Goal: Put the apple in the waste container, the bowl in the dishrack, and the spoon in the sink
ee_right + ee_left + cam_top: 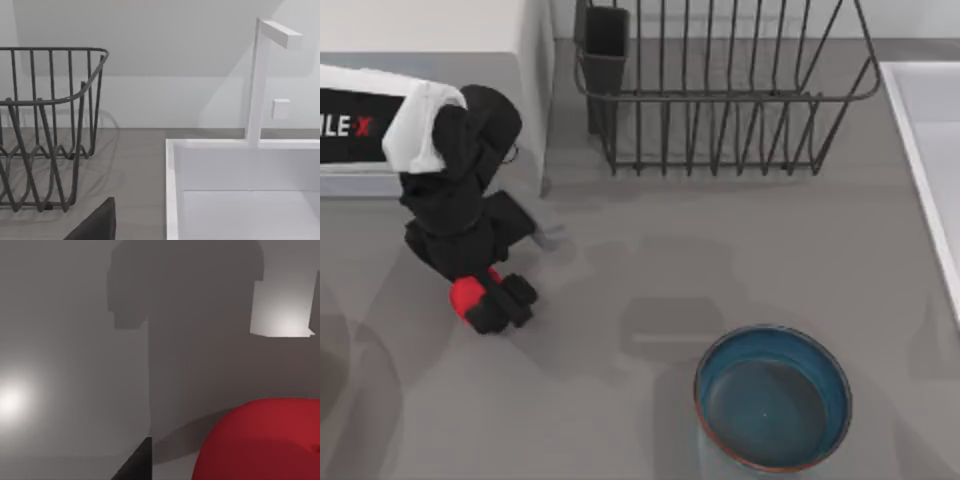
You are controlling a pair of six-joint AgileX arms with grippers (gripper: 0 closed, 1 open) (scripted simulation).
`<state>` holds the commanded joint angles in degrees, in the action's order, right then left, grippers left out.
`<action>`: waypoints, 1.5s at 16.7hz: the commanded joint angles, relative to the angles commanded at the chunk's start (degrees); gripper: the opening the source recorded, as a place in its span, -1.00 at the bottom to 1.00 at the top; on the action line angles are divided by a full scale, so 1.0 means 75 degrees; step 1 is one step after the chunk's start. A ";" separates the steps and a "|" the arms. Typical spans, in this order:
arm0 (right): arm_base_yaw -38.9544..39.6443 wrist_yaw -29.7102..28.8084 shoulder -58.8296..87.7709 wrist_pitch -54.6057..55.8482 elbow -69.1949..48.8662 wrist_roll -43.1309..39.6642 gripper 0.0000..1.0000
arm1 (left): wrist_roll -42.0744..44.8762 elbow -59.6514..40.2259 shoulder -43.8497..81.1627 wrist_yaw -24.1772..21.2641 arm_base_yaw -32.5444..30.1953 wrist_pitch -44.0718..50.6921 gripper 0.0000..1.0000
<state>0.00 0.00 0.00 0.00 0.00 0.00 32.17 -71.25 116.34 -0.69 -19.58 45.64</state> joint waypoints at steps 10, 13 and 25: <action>0.0000 0.0000 0.0000 0.0000 0.0000 0.0000 1.00 | 0.0000 0.0000 0.0000 0.0000 0.0000 0.0000 -1.00; 0.0000 0.0000 0.0000 0.0000 0.0000 0.0000 1.00 | 0.0015 -0.0058 -0.0137 0.0047 0.0010 0.0044 -1.00; 0.0000 0.0000 0.0000 0.0000 0.0000 0.0000 1.00 | -0.0018 -0.1912 -0.1089 0.0053 -0.0010 0.2856 -1.00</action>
<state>0.00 0.00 0.00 0.00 0.00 0.00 32.03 -85.59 108.17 -0.29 -19.66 67.07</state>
